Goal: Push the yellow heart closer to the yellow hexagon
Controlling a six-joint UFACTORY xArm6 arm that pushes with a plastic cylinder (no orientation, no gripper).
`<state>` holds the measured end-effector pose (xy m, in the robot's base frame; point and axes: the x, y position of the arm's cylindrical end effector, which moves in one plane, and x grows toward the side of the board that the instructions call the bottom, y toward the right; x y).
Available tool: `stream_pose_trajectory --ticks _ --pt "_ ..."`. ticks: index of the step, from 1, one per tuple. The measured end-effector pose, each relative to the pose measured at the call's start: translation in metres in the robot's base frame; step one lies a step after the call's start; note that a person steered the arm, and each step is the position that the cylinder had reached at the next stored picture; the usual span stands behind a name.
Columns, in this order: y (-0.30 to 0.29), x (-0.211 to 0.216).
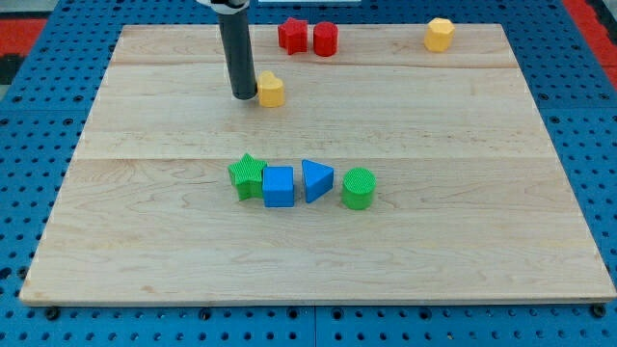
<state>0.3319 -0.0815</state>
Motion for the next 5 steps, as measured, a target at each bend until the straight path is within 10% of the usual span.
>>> stream_pose_trajectory --ticks 5 --pt "0.104 -0.026"
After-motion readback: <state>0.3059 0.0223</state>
